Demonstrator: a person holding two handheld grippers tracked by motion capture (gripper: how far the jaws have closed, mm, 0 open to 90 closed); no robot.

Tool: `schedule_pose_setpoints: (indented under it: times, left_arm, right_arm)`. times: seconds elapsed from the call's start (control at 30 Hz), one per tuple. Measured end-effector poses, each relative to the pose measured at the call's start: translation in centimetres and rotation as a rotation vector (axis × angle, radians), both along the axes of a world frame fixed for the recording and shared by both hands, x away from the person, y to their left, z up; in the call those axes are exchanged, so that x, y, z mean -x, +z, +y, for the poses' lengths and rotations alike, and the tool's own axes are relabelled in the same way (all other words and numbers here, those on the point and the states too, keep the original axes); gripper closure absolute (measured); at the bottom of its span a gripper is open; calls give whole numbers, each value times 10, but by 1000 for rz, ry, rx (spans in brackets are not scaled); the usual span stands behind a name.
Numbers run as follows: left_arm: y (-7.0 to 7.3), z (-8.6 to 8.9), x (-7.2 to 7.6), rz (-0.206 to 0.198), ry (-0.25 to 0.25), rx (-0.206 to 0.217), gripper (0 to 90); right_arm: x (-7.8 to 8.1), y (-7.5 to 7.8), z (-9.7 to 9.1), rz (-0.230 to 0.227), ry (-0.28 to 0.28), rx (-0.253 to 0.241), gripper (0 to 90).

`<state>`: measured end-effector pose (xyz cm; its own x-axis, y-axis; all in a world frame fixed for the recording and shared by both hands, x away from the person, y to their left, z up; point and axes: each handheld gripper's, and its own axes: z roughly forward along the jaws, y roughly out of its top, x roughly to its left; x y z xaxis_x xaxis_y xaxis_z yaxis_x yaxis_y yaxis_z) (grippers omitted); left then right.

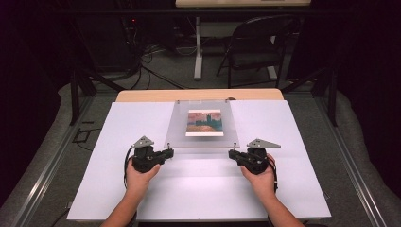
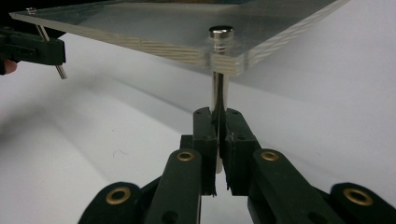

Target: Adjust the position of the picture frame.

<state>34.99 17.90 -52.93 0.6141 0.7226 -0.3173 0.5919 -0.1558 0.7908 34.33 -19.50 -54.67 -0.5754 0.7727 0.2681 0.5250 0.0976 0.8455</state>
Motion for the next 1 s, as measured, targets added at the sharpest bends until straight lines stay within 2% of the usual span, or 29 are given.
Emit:
schedule_pose_setpoints:
  times: [0.33,0.47,0.7,1.0]
  left_arm:
    - [-5,-7,2,7,-19,-4,850]
    - [-9,-8,3,15,-20,-25,848]
    - [-15,-8,3,23,-29,-61,846]
    - [-18,-5,6,38,-22,-81,845]
  right_arm:
    - [-1,-3,-8,12,-18,-3,847]
    - [0,-8,-7,22,-19,6,846]
    - [2,-14,-4,35,-15,45,847]
    - [6,-16,2,33,13,92,852]
